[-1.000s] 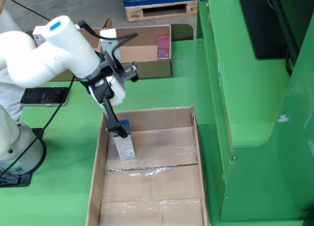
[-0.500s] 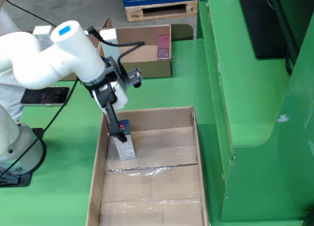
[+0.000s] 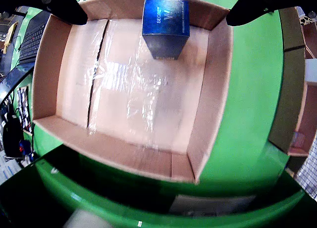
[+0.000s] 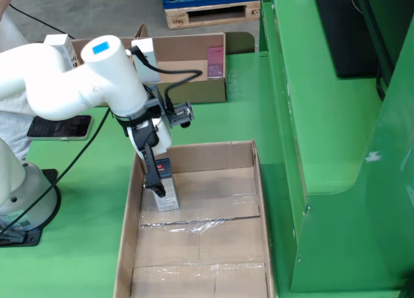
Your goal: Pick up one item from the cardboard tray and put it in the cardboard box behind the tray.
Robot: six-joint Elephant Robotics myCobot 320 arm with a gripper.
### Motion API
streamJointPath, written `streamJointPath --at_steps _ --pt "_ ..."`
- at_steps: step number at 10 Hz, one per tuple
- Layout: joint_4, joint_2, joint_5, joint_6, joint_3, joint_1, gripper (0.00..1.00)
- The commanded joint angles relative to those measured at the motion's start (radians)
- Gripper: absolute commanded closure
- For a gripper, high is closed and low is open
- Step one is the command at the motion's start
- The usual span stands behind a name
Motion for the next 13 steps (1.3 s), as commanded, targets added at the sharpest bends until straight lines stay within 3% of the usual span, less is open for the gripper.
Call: streamJointPath --at_steps 1,13 --pt "-0.076 -0.113 0.022 -0.012 0.172 -0.021 0.00" --pt "-0.095 -0.235 0.025 -0.008 0.227 -0.037 0.00"
